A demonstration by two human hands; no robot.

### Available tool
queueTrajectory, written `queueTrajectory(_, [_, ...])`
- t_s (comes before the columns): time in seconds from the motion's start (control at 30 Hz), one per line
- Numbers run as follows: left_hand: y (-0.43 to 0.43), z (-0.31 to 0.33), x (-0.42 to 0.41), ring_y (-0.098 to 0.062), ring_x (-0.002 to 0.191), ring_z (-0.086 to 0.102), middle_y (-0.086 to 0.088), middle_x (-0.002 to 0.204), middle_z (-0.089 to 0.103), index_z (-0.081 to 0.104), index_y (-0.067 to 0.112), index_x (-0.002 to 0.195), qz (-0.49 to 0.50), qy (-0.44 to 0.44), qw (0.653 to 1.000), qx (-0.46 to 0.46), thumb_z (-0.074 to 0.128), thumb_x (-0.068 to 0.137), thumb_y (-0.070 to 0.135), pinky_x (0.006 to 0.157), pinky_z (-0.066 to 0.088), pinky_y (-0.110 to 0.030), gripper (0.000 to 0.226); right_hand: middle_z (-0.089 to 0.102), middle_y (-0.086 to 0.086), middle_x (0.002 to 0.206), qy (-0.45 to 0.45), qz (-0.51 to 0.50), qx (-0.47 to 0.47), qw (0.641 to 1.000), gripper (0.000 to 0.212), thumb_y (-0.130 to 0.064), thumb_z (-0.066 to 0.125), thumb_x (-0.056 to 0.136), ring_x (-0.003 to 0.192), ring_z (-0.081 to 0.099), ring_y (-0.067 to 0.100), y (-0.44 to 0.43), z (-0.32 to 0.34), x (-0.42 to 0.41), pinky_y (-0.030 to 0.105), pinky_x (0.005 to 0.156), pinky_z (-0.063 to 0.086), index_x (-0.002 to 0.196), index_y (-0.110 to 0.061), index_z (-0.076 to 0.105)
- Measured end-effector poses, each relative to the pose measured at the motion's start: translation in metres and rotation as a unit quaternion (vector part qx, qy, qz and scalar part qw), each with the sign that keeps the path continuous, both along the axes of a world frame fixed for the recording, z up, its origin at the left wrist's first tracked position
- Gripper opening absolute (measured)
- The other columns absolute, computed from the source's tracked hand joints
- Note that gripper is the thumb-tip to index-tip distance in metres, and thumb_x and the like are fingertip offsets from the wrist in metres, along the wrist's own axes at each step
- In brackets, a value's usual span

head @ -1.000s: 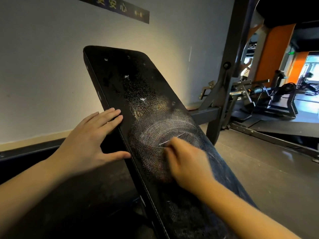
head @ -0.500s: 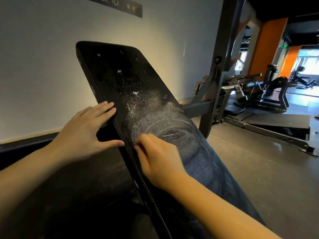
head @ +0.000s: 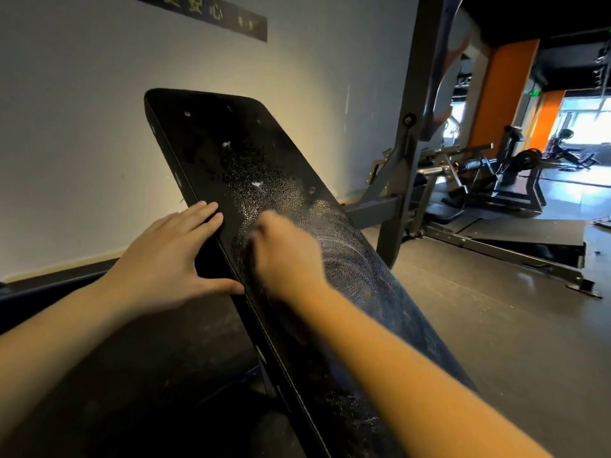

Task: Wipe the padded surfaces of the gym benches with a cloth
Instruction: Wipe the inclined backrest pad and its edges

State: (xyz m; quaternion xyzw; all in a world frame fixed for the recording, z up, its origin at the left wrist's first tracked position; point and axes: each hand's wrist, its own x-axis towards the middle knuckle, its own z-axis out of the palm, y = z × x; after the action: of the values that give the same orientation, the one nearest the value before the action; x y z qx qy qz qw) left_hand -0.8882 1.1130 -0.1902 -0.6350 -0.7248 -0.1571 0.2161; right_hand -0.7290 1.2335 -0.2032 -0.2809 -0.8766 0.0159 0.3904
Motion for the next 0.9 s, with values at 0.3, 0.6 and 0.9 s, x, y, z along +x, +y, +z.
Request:
queueTrajectory(0.3, [0.002,-0.006,0.001,-0.008,0.157,0.006,0.006,0.17,0.013,0.025,0.019,0.162,-0.002,-0.012,1.0,0.011,0.032,0.055,0.108,0.123,0.007,-0.031,0.139,0.068,0.009,0.093,-0.043,-0.174,-0.02,0.984,0.017,-0.033,0.049,0.102,0.084,0.067,0.037,0.089,-0.056,0.131,0.038,0.061,0.04,0.091,-0.019,0.048])
queueTrajectory(0.6, [0.001,-0.001,0.0,-0.009,0.156,0.011,0.007,0.169,0.017,0.03,0.02,0.161,0.008,-0.007,1.0,0.003,0.029,0.053,0.11,0.126,0.018,-0.04,0.141,0.061,0.001,0.093,0.007,0.003,0.012,1.0,0.015,-0.032,0.047,0.103,0.079,0.06,0.026,0.01,-0.009,0.018,0.039,0.068,0.049,0.101,-0.019,0.053])
queueTrajectory(0.9, [0.004,-0.001,0.007,-0.012,0.158,0.001,0.002,0.171,0.006,0.018,0.018,0.163,0.018,-0.005,1.0,-0.026,0.027,0.045,0.112,0.128,0.01,-0.038,0.151,0.067,0.01,0.09,-0.033,-0.175,-0.031,0.984,0.014,-0.031,0.045,0.096,0.08,0.065,0.036,0.087,-0.055,0.127,0.036,0.061,0.036,0.089,-0.019,0.046])
